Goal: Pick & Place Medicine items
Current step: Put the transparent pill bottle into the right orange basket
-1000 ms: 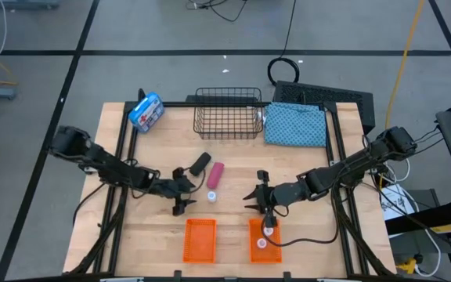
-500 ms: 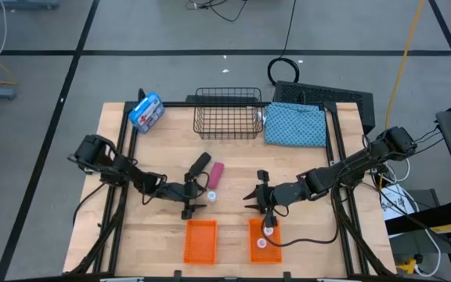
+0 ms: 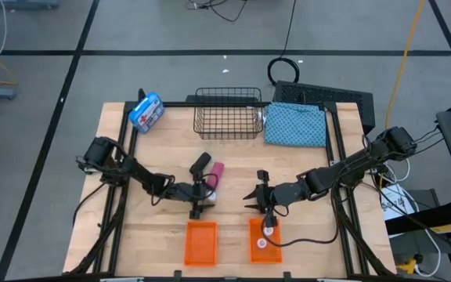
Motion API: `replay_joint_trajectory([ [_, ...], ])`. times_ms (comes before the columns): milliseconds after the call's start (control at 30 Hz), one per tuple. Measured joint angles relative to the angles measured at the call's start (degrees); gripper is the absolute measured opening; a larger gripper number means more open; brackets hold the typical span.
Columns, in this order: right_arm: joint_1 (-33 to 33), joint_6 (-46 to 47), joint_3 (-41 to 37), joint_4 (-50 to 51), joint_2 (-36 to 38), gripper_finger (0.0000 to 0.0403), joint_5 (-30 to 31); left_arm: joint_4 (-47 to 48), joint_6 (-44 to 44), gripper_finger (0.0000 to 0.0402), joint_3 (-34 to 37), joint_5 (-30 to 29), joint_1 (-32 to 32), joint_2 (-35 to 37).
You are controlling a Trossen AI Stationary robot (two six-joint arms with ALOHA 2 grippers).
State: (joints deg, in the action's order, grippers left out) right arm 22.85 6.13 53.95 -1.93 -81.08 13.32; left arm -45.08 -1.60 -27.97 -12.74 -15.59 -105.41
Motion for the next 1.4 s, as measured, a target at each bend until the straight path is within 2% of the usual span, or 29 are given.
replay_joint_trajectory([
  [133,0.0,0.0,0.0,0.0,0.0,0.01,0.0,0.8,0.1,0.0282,0.0,0.7,0.4,0.0],
  [400,0.0,0.0,0.0,0.0,0.0,0.01,0.1,0.4,0.1,0.0185,0.0,0.7,0.5,0.0],
  [533,0.0,0.0,0.0,0.0,0.0,0.01,0.1,0.3,0.5,0.0154,0.0,0.0,0.6,0.0],
  [633,0.0,0.0,0.0,0.0,0.0,0.01,0.1,0.0,0.5,0.0154,0.0,-0.1,0.6,0.0],
  [833,0.0,0.0,0.0,0.0,0.0,0.01,0.1,-2.5,0.1,0.0187,-0.7,-1.0,0.6,-0.2],
  [1033,0.0,0.0,0.0,-0.2,0.0,0.01,0.1,-0.7,2.2,0.0148,-5.9,-1.0,0.7,-0.2],
  [1233,-0.6,0.2,0.0,-0.4,0.0,0.01,0.1,6.2,5.3,0.0148,-13.1,0.1,1.8,-0.1],
  [1400,-1.4,0.2,0.0,-0.4,0.0,0.01,0.1,12.3,5.0,0.0175,-17.3,0.2,3.5,-0.1],
])
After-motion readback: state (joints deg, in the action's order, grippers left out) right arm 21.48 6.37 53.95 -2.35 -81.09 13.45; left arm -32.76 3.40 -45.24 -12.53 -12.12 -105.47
